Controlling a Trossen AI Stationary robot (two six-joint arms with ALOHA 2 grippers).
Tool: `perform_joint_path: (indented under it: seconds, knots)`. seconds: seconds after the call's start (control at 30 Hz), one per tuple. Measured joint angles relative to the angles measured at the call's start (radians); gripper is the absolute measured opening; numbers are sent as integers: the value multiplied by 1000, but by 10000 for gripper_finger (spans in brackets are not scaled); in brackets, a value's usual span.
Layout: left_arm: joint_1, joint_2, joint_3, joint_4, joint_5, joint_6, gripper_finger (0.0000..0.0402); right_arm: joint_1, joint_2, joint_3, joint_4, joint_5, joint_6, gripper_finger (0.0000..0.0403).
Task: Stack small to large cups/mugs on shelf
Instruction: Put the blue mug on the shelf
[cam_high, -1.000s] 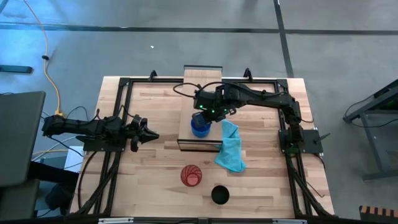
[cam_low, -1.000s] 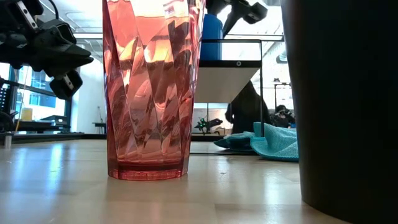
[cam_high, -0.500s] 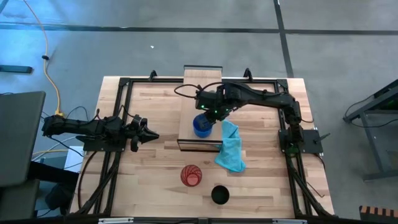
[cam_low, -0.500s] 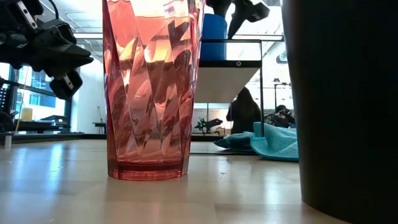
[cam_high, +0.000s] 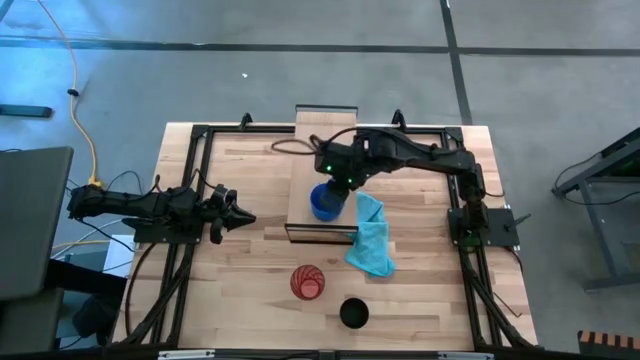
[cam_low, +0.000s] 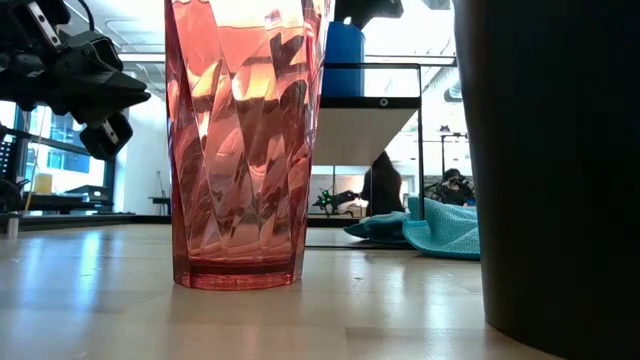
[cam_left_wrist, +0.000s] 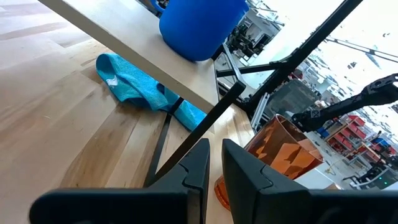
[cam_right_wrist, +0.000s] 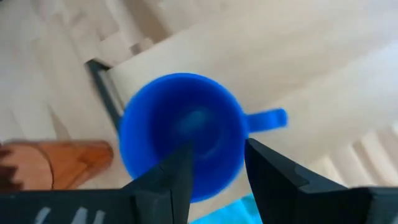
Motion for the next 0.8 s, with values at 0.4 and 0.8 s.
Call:
perform_joint_path:
  seconds: [0.4, 0.8]
  knots:
    - [0, 0, 0, 0, 0, -13, 33, 1, 0, -1, 40, -24, -417, 134]
    - [0, 0, 0, 0, -4, -26, 33, -22, 9, -2, 122, -25, -640, 134]
